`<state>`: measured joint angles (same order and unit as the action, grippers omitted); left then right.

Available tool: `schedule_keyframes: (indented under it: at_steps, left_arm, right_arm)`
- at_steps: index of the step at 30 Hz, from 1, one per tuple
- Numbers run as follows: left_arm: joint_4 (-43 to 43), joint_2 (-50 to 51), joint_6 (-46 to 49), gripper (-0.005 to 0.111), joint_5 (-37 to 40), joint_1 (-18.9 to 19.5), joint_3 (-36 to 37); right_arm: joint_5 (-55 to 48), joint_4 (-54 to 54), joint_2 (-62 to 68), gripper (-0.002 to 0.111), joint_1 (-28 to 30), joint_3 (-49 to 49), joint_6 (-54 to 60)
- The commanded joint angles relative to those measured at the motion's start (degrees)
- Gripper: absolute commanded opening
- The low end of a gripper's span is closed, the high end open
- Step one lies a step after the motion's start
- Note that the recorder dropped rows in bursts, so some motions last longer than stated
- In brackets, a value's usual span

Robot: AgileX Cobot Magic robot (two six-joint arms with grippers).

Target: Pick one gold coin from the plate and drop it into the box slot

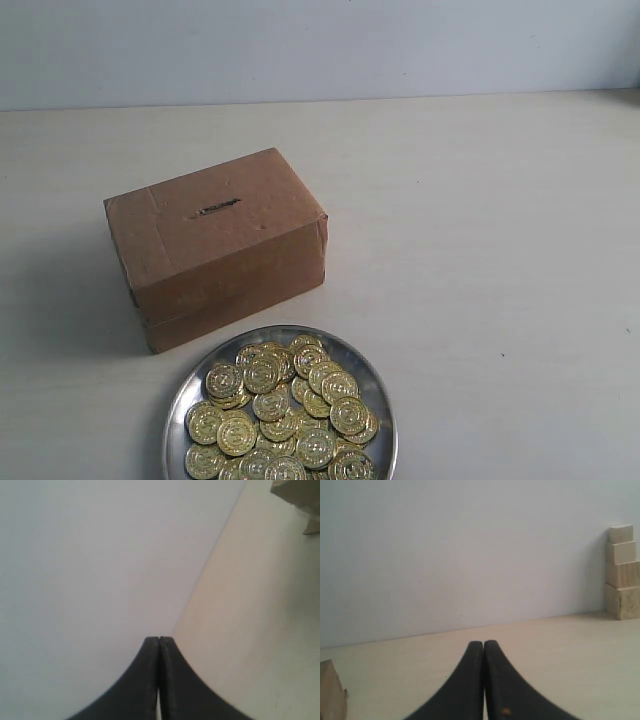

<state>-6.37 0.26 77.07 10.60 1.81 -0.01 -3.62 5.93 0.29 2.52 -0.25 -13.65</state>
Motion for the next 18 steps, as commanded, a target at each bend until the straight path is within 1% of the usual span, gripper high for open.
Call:
schedule_keyframes:
  at_steps: [1,2,3,4,5,7,8,12,15,18]
  left_arm:
    - [-6.3,-0.3,-10.6,0.000,2.8,0.2,0.0]
    - [-10.9,-0.3,-17.5,0.000,3.5,0.3,0.0]
    - [-12.8,-0.3,-22.0,0.000,4.2,0.4,0.0]
    - [-13.9,-0.3,-26.7,0.000,4.8,0.5,0.0]
    - [-14.1,-0.3,-34.1,0.000,5.9,0.8,0.0]
    - [-14.1,-0.3,-39.6,0.000,8.0,1.5,0.0]
    - [-14.2,-0.3,-41.3,0.000,9.1,1.6,0.0]
    - [-14.2,-0.3,-41.3,0.000,9.1,1.6,0.0]
    - [-13.7,-0.3,-41.3,0.000,9.1,1.6,0.0]
    - [-10.3,-0.3,-41.5,0.000,9.0,1.6,0.0]
  right_arm:
    - [-2.6,0.1,-0.3,0.000,0.3,0.2,0.2]
    - [-4.2,0.1,-0.3,0.000,0.3,0.2,0.2]
    - [-5.0,0.1,-0.3,0.000,0.3,0.2,0.2]
    - [-5.8,0.1,-0.3,0.000,0.3,0.2,0.2]
    - [-6.2,0.1,-0.3,0.000,0.3,0.2,0.2]
    - [-6.2,0.1,-0.3,0.000,0.3,0.2,0.2]
    - [-6.2,0.1,-0.3,0.000,0.3,0.2,0.2]
    - [-7.2,-3.0,-0.3,0.000,0.3,0.2,0.2]
    - [-9.0,-3.3,-0.3,0.000,0.3,0.2,1.1]
    - [-10.1,-3.3,-0.3,0.000,0.3,0.2,8.8]
